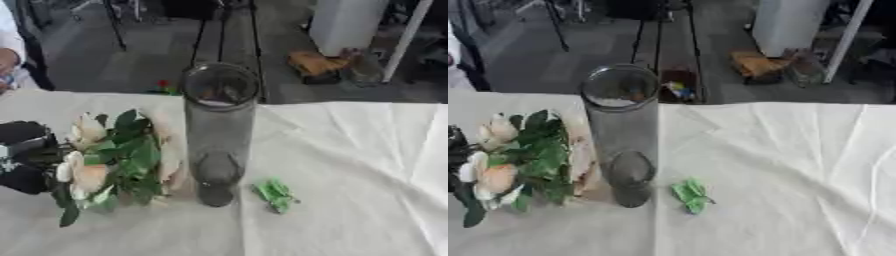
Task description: Arrange flowers into the vase.
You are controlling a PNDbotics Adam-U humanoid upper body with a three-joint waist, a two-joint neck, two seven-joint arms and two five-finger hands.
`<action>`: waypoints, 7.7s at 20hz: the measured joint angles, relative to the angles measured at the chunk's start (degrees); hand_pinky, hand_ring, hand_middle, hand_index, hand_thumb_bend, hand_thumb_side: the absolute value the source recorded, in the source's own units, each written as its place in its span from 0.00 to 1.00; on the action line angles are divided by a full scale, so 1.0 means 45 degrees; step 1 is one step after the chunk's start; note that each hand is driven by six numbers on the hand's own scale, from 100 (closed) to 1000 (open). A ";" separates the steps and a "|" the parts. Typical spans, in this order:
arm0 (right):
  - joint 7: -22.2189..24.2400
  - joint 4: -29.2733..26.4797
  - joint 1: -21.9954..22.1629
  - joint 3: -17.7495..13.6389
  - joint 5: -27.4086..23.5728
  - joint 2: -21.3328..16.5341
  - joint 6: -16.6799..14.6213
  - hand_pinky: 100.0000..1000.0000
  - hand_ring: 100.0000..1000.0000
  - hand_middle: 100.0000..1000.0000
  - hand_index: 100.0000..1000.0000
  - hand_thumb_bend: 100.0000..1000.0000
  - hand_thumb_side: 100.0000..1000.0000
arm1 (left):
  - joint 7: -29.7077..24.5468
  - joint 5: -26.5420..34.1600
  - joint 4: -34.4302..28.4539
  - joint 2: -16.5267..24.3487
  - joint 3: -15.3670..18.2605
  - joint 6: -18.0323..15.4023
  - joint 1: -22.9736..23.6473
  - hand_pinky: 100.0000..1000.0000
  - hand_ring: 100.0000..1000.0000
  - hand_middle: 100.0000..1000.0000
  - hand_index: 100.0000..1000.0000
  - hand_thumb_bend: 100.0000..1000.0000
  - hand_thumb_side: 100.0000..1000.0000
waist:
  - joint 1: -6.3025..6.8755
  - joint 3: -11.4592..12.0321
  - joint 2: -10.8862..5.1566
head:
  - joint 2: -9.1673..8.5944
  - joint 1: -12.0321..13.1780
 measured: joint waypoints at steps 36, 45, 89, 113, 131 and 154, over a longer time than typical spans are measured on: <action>-0.0061 0.0000 0.0095 0.0004 -0.0035 -0.0049 0.0118 0.86 0.68 0.44 0.74 0.00 0.82 | 0.9515 1.0212 -0.0914 -0.1470 0.1478 0.1867 -0.4617 0.00 0.00 0.00 0.10 0.00 0.62 | 0.0345 -0.0138 -0.0290 | 0.0458 -0.0167; -0.0071 0.0000 0.0106 0.0016 -0.0072 -0.0252 0.0373 0.86 0.68 0.44 0.74 0.00 0.82 | 1.1580 1.3055 -0.0183 -0.2713 0.1005 0.1174 -0.6683 0.03 0.00 0.00 0.11 0.00 0.73 | 0.0644 -0.0417 -0.0486 | 0.0560 -0.0034; 0.0025 0.0000 0.0131 0.0239 -0.0247 -0.0819 0.1034 0.88 0.69 0.43 0.75 0.00 0.83 | 1.3715 1.4159 0.2726 -0.4516 0.0442 0.0886 -0.9490 0.04 0.00 0.00 0.11 0.00 0.73 | 0.1533 -0.1509 -0.0825 | 0.0854 0.0896; 0.0394 0.0000 -0.0088 0.0239 -0.0254 -0.0592 0.0993 0.89 0.69 0.43 0.75 0.00 0.83 | 1.3115 1.3303 0.2677 -0.4834 0.0058 0.0179 -0.9044 0.03 0.00 0.00 0.11 0.00 0.70 | 0.1490 -0.1842 -0.0265 | 0.0321 0.1178; 0.0596 0.0000 -0.0263 0.0239 -0.0155 -0.0340 0.0983 0.89 0.70 0.42 0.75 0.00 0.83 | 1.2884 1.3279 0.2366 -0.5118 -0.0191 -0.0143 -0.8632 0.03 0.00 0.00 0.11 0.00 0.71 | 0.1396 -0.1942 0.0102 | 0.0052 0.1235; 0.0657 0.0000 -0.0307 0.0230 -0.0156 -0.0146 0.1039 0.90 0.70 0.42 0.75 0.00 0.84 | 1.2525 1.2808 0.1807 -0.5285 -0.0820 -0.0668 -0.7833 0.06 0.00 0.00 0.11 0.00 0.75 | 0.1242 -0.2015 0.0242 | -0.0213 0.1222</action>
